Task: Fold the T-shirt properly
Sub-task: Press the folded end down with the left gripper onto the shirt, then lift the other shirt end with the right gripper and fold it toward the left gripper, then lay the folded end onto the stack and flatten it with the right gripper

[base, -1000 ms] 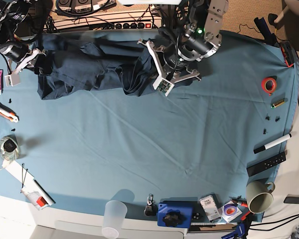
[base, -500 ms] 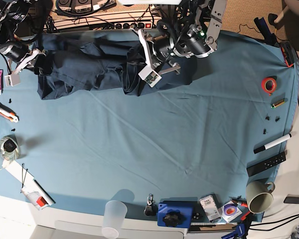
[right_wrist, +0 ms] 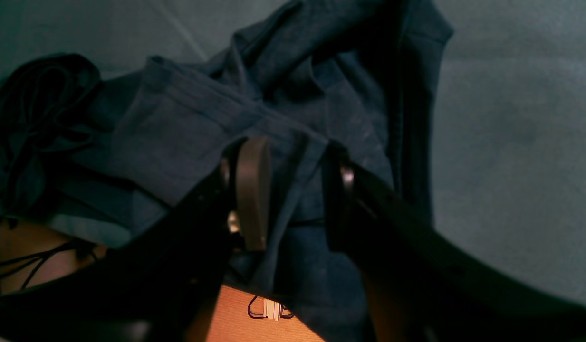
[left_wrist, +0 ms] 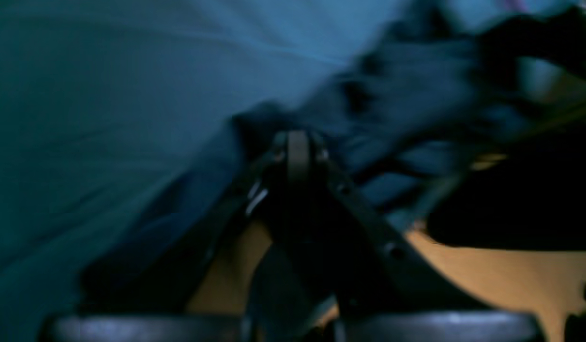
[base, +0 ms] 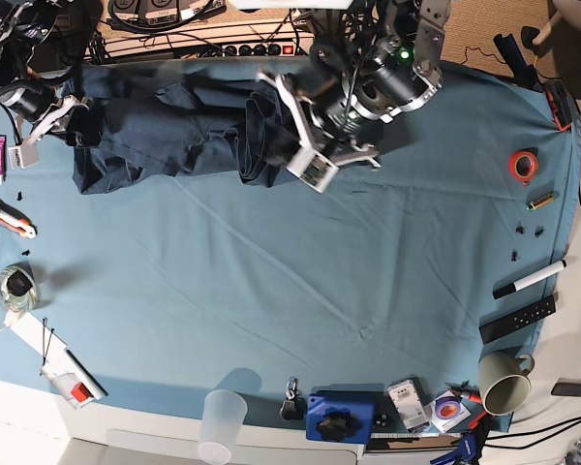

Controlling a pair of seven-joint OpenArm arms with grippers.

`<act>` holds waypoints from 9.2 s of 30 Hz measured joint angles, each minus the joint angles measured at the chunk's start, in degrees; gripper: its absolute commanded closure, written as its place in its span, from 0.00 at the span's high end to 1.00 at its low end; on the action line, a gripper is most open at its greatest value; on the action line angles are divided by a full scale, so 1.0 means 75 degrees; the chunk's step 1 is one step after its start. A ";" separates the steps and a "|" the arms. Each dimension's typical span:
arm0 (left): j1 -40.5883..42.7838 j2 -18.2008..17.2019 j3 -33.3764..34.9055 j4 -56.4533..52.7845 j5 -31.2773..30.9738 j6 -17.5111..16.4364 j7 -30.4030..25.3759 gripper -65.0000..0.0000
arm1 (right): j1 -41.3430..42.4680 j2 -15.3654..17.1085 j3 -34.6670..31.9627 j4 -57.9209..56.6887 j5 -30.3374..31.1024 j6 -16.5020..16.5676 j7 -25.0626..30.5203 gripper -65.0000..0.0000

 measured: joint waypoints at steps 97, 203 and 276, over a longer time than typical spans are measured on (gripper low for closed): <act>0.0793 -0.0382 0.0015 0.0388 -0.0676 -0.0291 0.0361 0.00 | 0.1105 0.0970 0.0055 -0.4150 0.1259 0.0003 0.0029 0.50; 0.1597 -0.0743 0.0015 0.1145 0.4077 0.2946 0.0280 0.00 | 0.2375 -0.0044 -0.5965 0.0128 0.0367 0.0000 -0.0143 0.00; 0.1996 -0.0720 0.0015 0.1145 0.4013 0.2943 -0.0047 0.00 | 0.0609 0.0149 -0.4363 0.2949 -0.1786 0.0000 -0.0012 0.00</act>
